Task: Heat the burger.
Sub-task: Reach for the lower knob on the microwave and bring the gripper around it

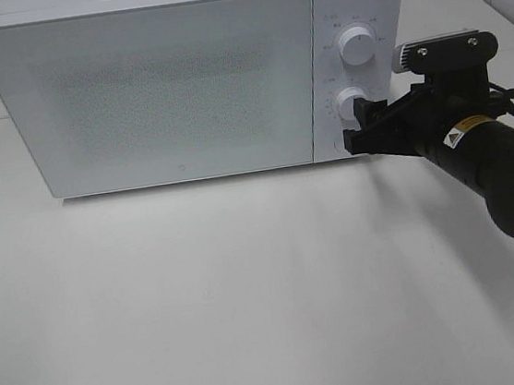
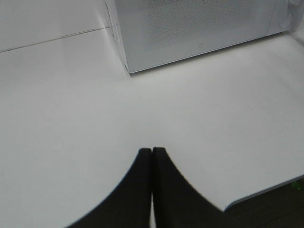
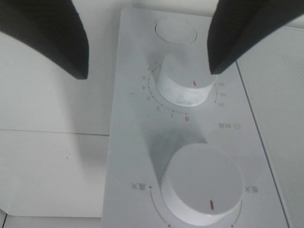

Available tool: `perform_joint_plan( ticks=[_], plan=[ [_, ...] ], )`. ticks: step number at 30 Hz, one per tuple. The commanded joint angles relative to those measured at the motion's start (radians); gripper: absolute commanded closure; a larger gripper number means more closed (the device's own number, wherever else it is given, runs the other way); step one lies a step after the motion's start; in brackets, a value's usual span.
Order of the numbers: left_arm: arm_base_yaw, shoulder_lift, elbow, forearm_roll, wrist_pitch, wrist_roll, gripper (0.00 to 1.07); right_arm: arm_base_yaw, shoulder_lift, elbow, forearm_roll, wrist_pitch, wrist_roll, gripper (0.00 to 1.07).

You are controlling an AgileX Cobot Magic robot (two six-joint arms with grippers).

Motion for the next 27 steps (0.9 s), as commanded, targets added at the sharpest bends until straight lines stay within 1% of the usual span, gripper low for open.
perform_joint_plan(
  ticks=[1,7,9,10,12,13,15,19,21,24,26,27],
  plan=[
    [0.005,-0.020,0.003,-0.009,-0.015,-0.004,1.06,0.002,0.018,-0.007,-0.015,-0.030,0.003,0.40],
    [0.005,-0.020,0.003,-0.009,-0.015,-0.004,1.06,0.013,0.020,-0.007,-0.033,-0.031,0.003,0.40],
    [0.005,-0.020,0.003,-0.009,-0.015,-0.004,1.06,0.045,0.020,-0.015,-0.019,-0.032,0.002,0.40],
    [0.005,-0.020,0.003,-0.009,-0.015,-0.004,1.06,0.045,0.020,-0.015,-0.019,-0.032,0.002,0.40],
    [0.005,-0.020,0.003,-0.009,-0.015,-0.004,1.06,0.052,0.020,-0.032,0.037,-0.028,0.004,0.40],
    [0.005,-0.020,0.003,-0.009,-0.015,-0.004,1.06,0.052,0.020,-0.032,0.037,-0.028,0.004,0.40],
    [0.005,-0.020,0.003,-0.009,-0.015,-0.004,1.06,0.052,0.020,-0.051,0.081,-0.028,-0.003,0.40],
    [0.005,-0.020,0.003,-0.009,-0.015,-0.004,1.06,0.052,0.020,-0.071,0.051,-0.023,-0.013,0.40],
    [0.005,-0.020,0.003,-0.009,-0.015,-0.004,1.06,0.052,0.025,-0.087,0.004,-0.010,-0.012,0.40],
    [0.005,-0.020,0.003,-0.009,-0.015,-0.004,1.06,0.052,0.026,-0.089,0.009,-0.010,-0.012,0.40],
    [0.005,-0.020,0.003,-0.009,-0.015,-0.004,1.06,0.052,0.026,-0.089,0.054,-0.007,-0.028,0.40],
    [0.005,-0.020,0.003,-0.009,-0.015,-0.004,1.06,0.052,0.026,-0.089,0.054,-0.007,-0.028,0.40]
  ],
)
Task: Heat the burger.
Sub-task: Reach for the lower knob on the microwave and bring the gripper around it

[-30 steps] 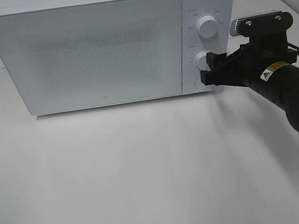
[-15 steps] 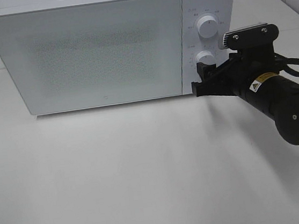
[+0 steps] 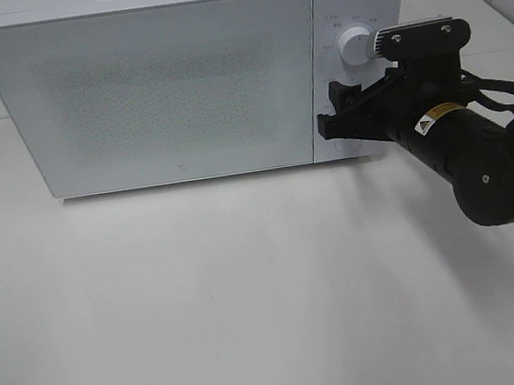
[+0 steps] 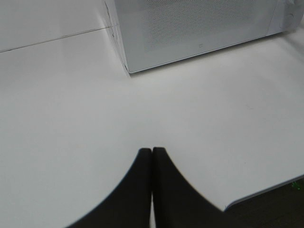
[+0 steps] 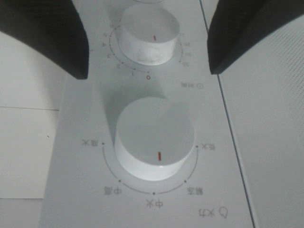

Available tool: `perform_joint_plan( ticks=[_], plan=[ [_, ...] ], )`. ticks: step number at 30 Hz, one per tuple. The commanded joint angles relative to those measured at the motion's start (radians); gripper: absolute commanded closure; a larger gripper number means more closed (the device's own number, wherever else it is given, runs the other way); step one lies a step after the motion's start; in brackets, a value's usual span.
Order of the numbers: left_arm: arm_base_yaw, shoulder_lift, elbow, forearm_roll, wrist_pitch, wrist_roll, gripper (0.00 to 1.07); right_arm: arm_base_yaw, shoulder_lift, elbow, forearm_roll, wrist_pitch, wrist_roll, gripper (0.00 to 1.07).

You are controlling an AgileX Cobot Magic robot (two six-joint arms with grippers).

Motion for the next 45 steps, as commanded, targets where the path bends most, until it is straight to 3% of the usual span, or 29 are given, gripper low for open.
perform_joint_plan(
  ticks=[1,45],
  plan=[
    [0.005,-0.020,0.003,-0.009,-0.015,-0.004,1.06,0.001,0.002,-0.008,0.036,0.008,-0.023,0.40],
    [0.005,-0.020,0.003,-0.009,-0.015,-0.004,1.06,0.001,0.153,-0.055,-0.002,-0.087,0.013,0.40]
  ],
)
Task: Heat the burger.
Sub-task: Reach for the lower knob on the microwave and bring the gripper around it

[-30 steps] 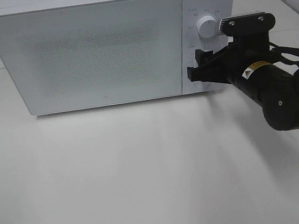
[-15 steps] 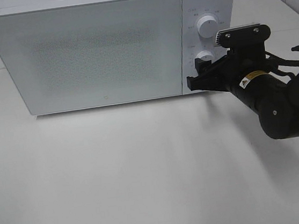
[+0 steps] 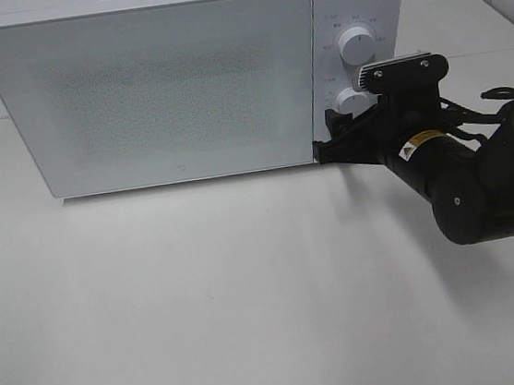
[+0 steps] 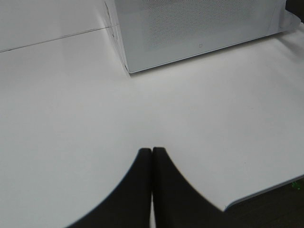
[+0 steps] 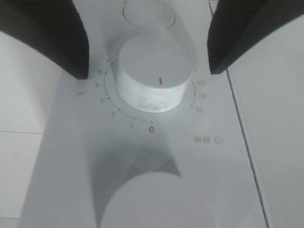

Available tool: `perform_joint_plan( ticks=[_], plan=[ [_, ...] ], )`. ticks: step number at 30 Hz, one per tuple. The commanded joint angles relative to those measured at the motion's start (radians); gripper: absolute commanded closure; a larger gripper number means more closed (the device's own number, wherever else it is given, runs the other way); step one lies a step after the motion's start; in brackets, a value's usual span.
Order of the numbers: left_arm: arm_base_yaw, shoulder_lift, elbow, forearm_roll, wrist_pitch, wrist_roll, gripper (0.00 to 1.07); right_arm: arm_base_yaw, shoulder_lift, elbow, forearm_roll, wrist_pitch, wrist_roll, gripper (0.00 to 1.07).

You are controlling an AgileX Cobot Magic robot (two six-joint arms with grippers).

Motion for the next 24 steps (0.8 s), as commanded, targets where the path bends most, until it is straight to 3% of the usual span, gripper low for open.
perform_joint_plan(
  ticks=[1,24],
  plan=[
    [0.005,-0.020,0.003,-0.009,-0.015,-0.004,1.06,0.001,0.001,-0.009,-0.005,-0.024,0.008,0.40],
    [0.005,-0.020,0.003,-0.009,-0.015,-0.004,1.06,-0.004,0.004,-0.027,-0.004,-0.083,-0.004,0.40]
  ],
)
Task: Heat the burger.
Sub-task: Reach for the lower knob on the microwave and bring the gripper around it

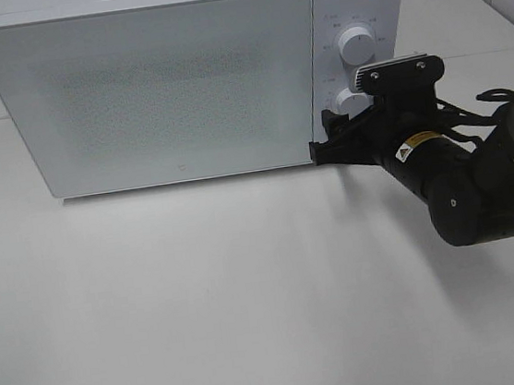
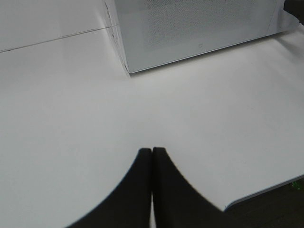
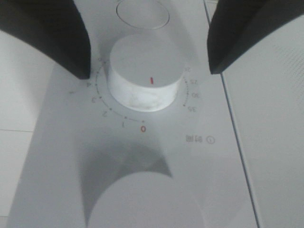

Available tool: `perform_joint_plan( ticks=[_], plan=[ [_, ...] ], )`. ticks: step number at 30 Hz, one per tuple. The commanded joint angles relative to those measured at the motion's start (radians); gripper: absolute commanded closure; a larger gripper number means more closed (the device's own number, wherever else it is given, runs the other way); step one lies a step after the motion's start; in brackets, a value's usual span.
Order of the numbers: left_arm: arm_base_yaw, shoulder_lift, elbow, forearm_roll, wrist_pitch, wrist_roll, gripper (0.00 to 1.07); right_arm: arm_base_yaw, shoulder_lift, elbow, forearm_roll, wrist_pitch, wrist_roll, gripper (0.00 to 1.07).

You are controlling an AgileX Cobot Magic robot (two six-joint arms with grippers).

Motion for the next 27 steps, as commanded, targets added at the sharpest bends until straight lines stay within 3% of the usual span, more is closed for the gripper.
perform_joint_plan(
  ticks=[1,27],
  plan=[
    [0.005,-0.020,0.003,-0.009,-0.015,-0.004,1.06,-0.007,-0.005,-0.019,-0.003,-0.083,-0.004,0.40],
    [0.005,-0.020,0.003,-0.009,-0.015,-0.004,1.06,-0.006,-0.005,-0.019,-0.003,-0.155,-0.003,0.50]
  ],
)
